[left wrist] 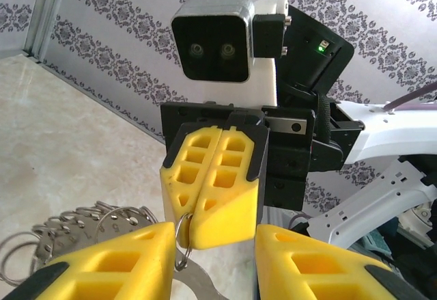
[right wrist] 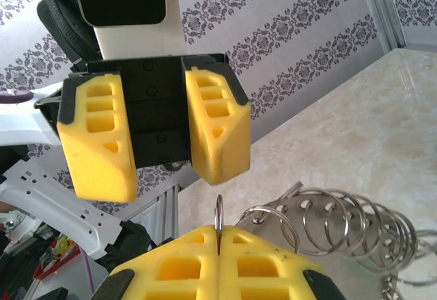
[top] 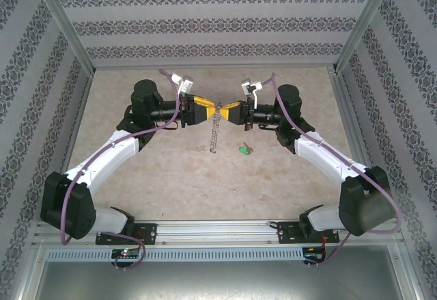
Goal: Put the keys on the keyring
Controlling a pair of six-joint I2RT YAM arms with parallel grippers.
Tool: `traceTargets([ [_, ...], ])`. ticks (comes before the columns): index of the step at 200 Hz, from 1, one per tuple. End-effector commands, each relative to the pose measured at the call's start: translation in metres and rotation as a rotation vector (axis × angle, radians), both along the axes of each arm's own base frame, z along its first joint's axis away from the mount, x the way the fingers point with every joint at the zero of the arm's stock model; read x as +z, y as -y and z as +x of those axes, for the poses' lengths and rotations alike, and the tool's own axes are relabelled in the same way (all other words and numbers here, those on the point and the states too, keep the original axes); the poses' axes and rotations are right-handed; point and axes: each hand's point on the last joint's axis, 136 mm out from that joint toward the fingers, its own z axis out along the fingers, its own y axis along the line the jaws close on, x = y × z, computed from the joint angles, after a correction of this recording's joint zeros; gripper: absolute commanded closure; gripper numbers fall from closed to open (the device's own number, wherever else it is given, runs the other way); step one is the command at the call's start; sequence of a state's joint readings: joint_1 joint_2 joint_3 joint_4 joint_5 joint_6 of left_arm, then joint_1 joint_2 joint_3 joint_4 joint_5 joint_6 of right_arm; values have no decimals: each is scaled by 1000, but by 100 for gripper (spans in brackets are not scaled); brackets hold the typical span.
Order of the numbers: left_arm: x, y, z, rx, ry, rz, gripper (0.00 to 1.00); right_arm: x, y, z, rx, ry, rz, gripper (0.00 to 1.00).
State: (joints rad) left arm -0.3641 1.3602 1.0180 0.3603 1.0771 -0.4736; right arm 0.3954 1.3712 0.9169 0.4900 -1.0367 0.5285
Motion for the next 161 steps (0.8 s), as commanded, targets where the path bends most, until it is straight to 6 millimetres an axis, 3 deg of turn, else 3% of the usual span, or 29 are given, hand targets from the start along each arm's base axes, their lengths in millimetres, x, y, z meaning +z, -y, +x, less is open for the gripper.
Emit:
traceTargets([
  [1, 0, -1, -3, -30, 18, -19, 66, 36, -1, -7, 19, 111, 53, 100],
  [85, -4, 14, -8, -82, 10, -25, 71, 39, -2, -7, 18, 120, 59, 100],
  [161, -6, 18, -1, -58, 14, -32, 77, 39, -3, -9, 26, 118, 59, 100],
])
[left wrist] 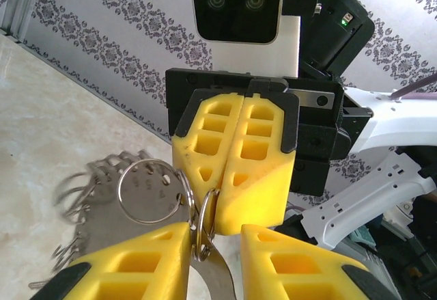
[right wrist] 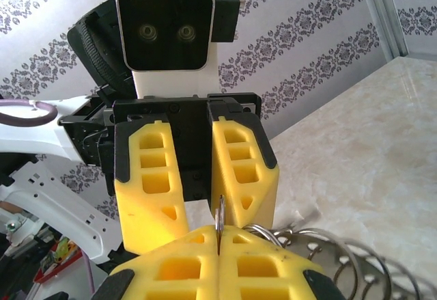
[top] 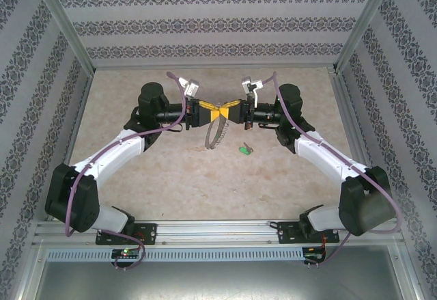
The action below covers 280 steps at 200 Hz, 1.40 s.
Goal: Put the keys on the keyring
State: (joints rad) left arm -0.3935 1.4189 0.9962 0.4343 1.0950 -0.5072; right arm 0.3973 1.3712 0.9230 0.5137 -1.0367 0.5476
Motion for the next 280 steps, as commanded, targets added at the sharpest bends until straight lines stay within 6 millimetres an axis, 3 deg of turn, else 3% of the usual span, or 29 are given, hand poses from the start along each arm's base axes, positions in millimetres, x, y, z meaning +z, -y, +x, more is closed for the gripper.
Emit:
traceTargets([
  [1, 12, 4, -2, -12, 54, -30, 77, 32, -2, -9, 23, 110, 45, 100],
  [46, 25, 0, -1, 30, 103, -58, 82, 30, -2, -9, 25, 107, 42, 100],
  [76, 30, -2, -2, 49, 120, -68, 100, 29, -1, -10, 25, 102, 40, 100],
  [127, 24, -2, -2, 47, 113, -41, 100, 30, 0, -5, 5, 96, 40, 100],
  [141, 19, -4, -2, 61, 123, 5, 100, 29, 7, 2, -30, 78, 39, 67],
  [150, 15, -4, -3, 63, 136, 45, 100, 28, 15, 6, -63, 66, 42, 56],
  [197, -3, -9, -13, 46, 222, 281, 100, 20, 46, 11, -184, 4, 35, 54],
  [236, -10, -14, -14, 52, 276, 392, 100, 9, 45, -1, -157, -48, 18, 53],
  [280, -4, -13, -18, 84, 382, 433, 100, -5, 45, -7, -159, -92, 11, 53],
])
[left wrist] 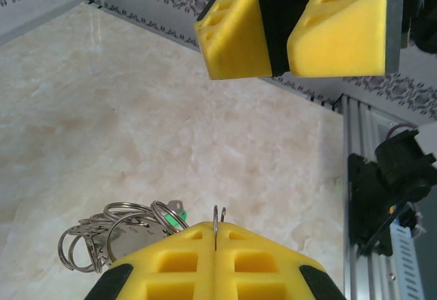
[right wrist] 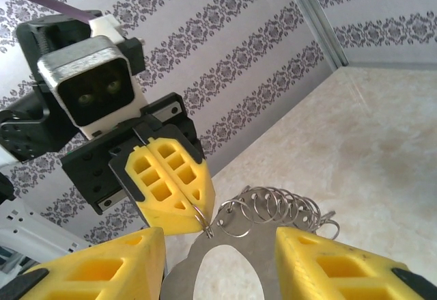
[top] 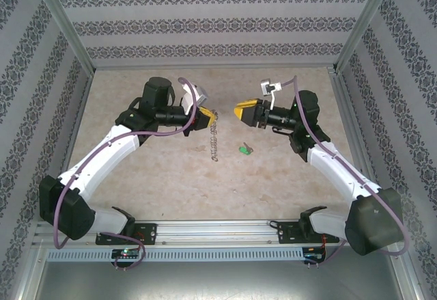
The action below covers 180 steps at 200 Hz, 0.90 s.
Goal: Put the keys on the keyring
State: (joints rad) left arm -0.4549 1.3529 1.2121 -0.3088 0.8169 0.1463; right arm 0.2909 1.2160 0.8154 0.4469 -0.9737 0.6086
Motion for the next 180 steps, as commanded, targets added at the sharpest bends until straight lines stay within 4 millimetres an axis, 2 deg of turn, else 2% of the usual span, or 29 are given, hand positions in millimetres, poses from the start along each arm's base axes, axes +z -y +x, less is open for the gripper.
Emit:
traceTargets([
  [1, 19, -2, -9, -9, 138, 33, 100, -2, -1, -10, 9, -17, 8, 53],
  [37, 21, 3, -15, -34, 208, 14, 100, -6, -8, -19, 50, -16, 6, 53],
  [70, 19, 9, -22, -90, 237, 17, 100, -14, -17, -27, 107, 13, -16, 59],
  [105, 24, 12, -22, -93, 239, 4, 100, -27, -16, -11, 46, -11, -32, 60],
  [122, 25, 12, -21, -85, 234, -2, 100, -38, -3, 10, -83, -57, -61, 56],
  [134, 24, 11, -20, -73, 233, -4, 100, -54, 13, 29, -220, -119, -103, 53],
  [150, 23, 11, -17, -54, 235, -12, 100, -91, 34, 47, -363, -231, -237, 52],
  [180, 18, 10, -14, -32, 227, -24, 100, -166, 64, 56, -499, -431, -513, 53],
])
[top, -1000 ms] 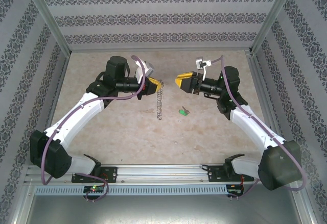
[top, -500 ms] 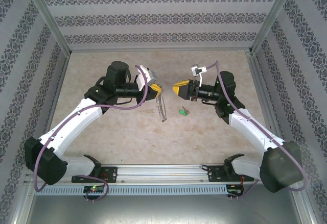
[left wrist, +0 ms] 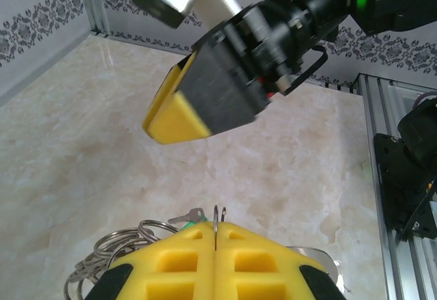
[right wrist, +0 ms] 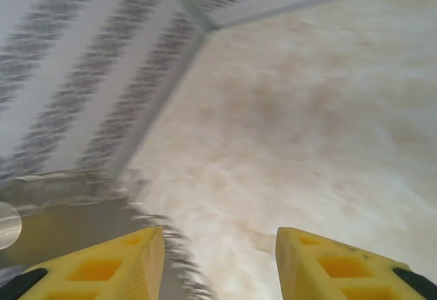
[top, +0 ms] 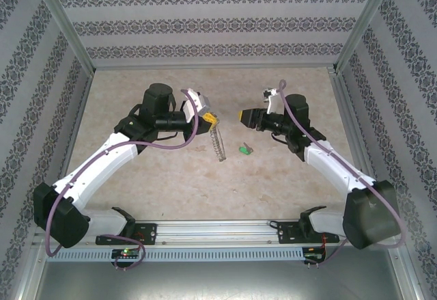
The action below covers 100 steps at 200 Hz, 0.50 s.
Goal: Put the keys on the keyring
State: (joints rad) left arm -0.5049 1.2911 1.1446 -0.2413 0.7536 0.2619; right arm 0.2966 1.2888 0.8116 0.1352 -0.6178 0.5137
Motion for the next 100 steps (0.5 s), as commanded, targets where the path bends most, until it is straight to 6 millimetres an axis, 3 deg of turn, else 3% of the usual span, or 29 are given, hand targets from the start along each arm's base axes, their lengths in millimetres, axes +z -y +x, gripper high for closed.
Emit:
traceTargets([
  [1, 16, 5, -1, 0, 53, -56, 100, -73, 37, 7, -163, -202, -276, 53],
  [23, 15, 3, 0, 22, 53, -57, 100, -116, 54, 4, -210, -325, -421, 55],
  [43, 15, 0, 0, 42, 64, -66, 100, -142, 60, 1, -221, -384, -543, 56],
  [64, 16, -3, -1, 61, 72, -76, 100, -158, 56, -4, -202, -432, -622, 59],
  [100, 16, -7, -5, 71, 83, -87, 100, -169, 46, -12, -225, -463, -714, 59],
])
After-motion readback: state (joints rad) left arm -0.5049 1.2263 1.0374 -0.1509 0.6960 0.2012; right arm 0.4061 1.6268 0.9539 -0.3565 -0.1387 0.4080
